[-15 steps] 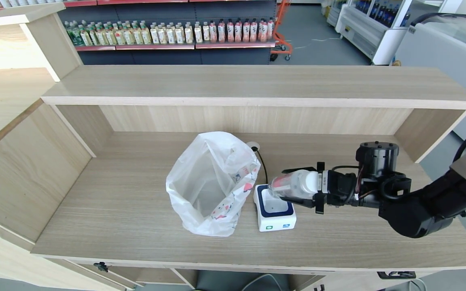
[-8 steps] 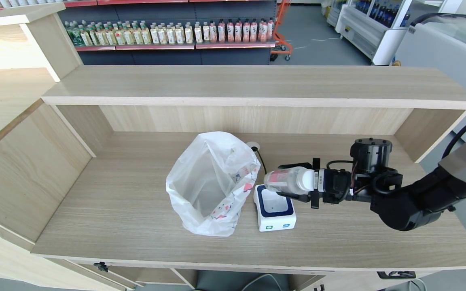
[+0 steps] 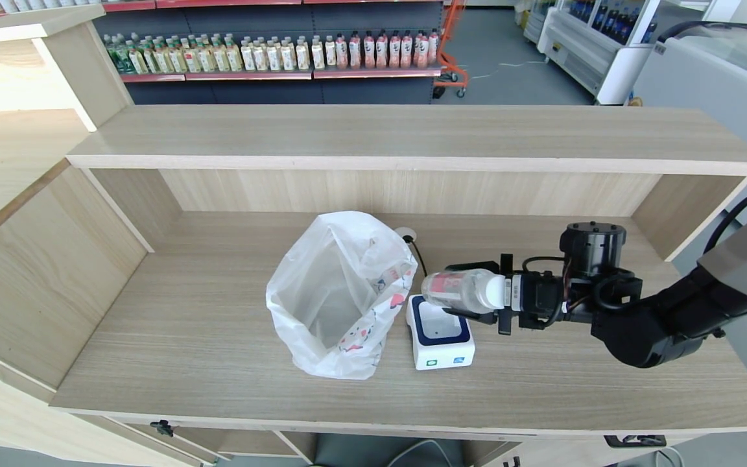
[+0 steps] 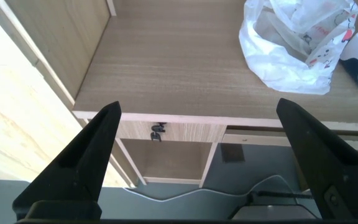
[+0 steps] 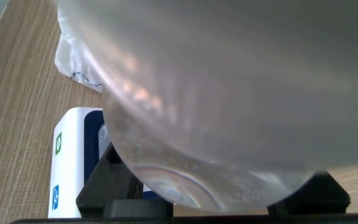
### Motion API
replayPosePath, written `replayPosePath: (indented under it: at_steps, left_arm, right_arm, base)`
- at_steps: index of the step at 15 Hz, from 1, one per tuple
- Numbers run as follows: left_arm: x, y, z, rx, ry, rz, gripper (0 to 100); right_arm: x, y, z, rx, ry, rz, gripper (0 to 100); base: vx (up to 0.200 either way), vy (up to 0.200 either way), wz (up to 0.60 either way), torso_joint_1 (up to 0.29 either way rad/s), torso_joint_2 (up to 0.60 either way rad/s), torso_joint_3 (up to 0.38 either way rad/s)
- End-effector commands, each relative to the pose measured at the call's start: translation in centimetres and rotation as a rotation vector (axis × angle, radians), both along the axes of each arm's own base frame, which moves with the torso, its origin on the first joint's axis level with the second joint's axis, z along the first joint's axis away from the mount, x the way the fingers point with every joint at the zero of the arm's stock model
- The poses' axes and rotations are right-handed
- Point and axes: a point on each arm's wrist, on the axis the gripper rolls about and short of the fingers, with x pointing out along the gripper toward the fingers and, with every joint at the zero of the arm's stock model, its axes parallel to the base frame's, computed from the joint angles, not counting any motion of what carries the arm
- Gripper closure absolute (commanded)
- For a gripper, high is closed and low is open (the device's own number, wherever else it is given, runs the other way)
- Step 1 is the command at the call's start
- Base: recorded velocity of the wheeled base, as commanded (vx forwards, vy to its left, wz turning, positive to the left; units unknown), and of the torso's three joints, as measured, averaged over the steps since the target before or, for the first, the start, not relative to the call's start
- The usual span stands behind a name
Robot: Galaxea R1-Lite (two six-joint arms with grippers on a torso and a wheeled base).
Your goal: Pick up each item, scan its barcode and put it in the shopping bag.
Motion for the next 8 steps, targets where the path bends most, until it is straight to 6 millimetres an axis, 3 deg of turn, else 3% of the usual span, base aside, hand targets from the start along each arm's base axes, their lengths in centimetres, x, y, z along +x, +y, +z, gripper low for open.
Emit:
replayPosePath:
  at_steps: [1,8]
  left_arm:
    - [-0.01,0.0,0.03,0.0,-0.001,-0.001,0]
    - [-0.01,0.0,0.03,0.0,-0.001,-0.001,0]
  right_arm:
    - [0.03,0.01,-0.17,-0.002,0.006,-0.001,100]
    - [-0.16,-0.06,-0.16,-0.002,0.016,-0.006,100]
  base:
    - [0.0,0.0,0.0,0.0,0.0,0.0]
    - [0.0,0.0,0.0,0.0,0.0,0.0]
